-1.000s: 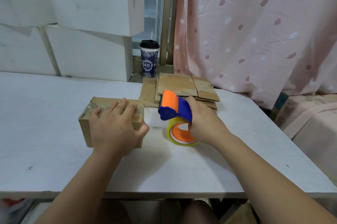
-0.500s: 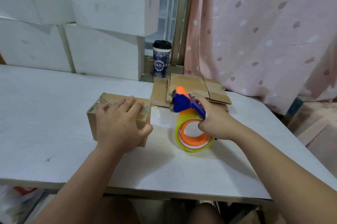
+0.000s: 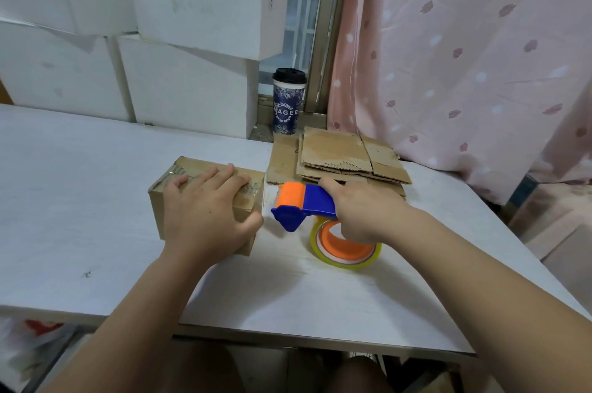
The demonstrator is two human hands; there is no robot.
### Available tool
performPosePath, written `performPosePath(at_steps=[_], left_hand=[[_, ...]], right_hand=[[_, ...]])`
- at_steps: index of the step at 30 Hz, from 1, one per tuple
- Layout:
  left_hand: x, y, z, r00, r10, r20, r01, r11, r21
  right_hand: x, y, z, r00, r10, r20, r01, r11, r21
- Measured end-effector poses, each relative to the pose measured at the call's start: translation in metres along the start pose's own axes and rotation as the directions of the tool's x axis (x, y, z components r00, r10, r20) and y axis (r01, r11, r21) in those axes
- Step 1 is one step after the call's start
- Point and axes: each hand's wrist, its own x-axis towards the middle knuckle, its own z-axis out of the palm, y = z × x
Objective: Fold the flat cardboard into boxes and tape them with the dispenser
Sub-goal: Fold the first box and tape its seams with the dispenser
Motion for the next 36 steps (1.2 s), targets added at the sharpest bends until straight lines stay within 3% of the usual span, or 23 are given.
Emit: performPosePath(at_steps=[5, 9, 14, 19, 23, 27, 36], left_hand=[[-0.004, 0.005, 0.001, 0.998, 0.056, 0.025, -0.058, 0.995, 0.085], [-0.016, 0.025, 0.01, 0.982, 0.168, -0.082, -0.158, 0.981, 0.113], [-0.016, 0.036, 0.017, 0.985, 0.087, -0.148, -0.058, 0.979, 0.194], [-0.011, 0.037, 0.027, 0.941, 0.118, -0.317, -0.047, 0.973, 0.224], [-0.01, 0.035, 0.034, 0.907, 0.141, -0.397, -0.059, 0.976, 0.211], [-0.008, 0.032, 0.037, 0.881, 0.159, -0.446, -0.092, 0.981, 0.168], [-0.004, 0.029, 0.036, 0.921, 0.085, -0.38, -0.097, 0.995, -0.011]], right_hand=[[0.004, -0.004, 0.001, 1.0, -0.025, 0.006, 0.025, 1.0, 0.009], [0.005, -0.005, 0.0, 0.999, -0.022, 0.036, 0.021, 1.0, 0.01], [0.009, -0.008, -0.006, 0.997, -0.016, 0.077, 0.014, 0.999, 0.032], [0.009, -0.012, -0.011, 1.0, -0.003, 0.025, 0.003, 1.0, 0.005], [0.006, -0.018, -0.017, 0.999, 0.02, -0.04, -0.023, 0.998, -0.057], [0.008, -0.026, -0.029, 1.0, 0.023, 0.001, -0.023, 0.992, -0.124], [0.018, -0.041, -0.047, 0.995, 0.027, 0.091, -0.006, 0.974, -0.226]])
